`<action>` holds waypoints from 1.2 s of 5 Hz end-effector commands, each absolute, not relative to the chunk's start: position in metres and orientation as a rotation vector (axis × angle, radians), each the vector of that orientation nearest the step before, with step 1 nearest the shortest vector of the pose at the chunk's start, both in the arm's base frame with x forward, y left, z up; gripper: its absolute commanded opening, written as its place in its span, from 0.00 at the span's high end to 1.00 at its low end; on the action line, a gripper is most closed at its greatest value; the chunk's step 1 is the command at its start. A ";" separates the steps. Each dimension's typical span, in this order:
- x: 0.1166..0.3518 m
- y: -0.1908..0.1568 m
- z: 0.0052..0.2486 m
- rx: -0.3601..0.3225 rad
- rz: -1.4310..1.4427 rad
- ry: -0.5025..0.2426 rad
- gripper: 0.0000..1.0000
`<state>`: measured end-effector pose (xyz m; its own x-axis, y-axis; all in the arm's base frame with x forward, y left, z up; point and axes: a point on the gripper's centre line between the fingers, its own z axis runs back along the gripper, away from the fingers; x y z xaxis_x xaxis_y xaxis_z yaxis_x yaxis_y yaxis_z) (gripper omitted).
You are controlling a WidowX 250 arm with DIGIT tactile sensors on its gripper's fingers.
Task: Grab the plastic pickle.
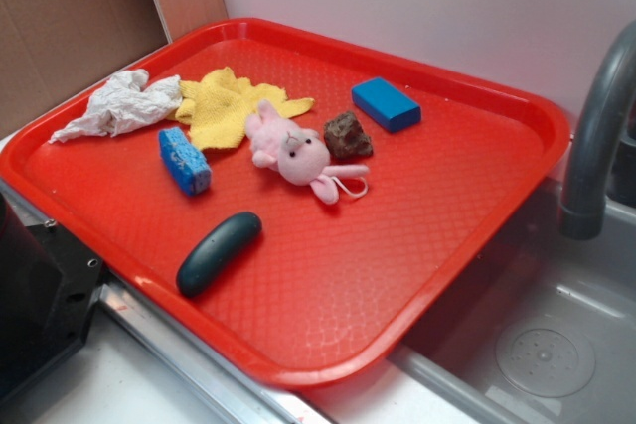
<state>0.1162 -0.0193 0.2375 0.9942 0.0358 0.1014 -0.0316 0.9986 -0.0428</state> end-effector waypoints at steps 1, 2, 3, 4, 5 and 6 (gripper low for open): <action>0.118 -0.068 0.150 -0.078 0.161 -0.110 0.00; 0.128 -0.081 0.101 -0.153 0.132 -0.109 0.00; 0.140 -0.085 0.060 -0.158 0.105 -0.089 0.00; 0.133 -0.091 0.029 -0.169 0.096 -0.055 0.00; 0.128 -0.101 0.019 -0.144 0.083 -0.024 1.00; 0.141 -0.099 0.031 -0.126 0.085 -0.031 1.00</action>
<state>0.1330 -0.0939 0.0271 0.9976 0.0684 -0.0072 -0.0687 0.9919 -0.1068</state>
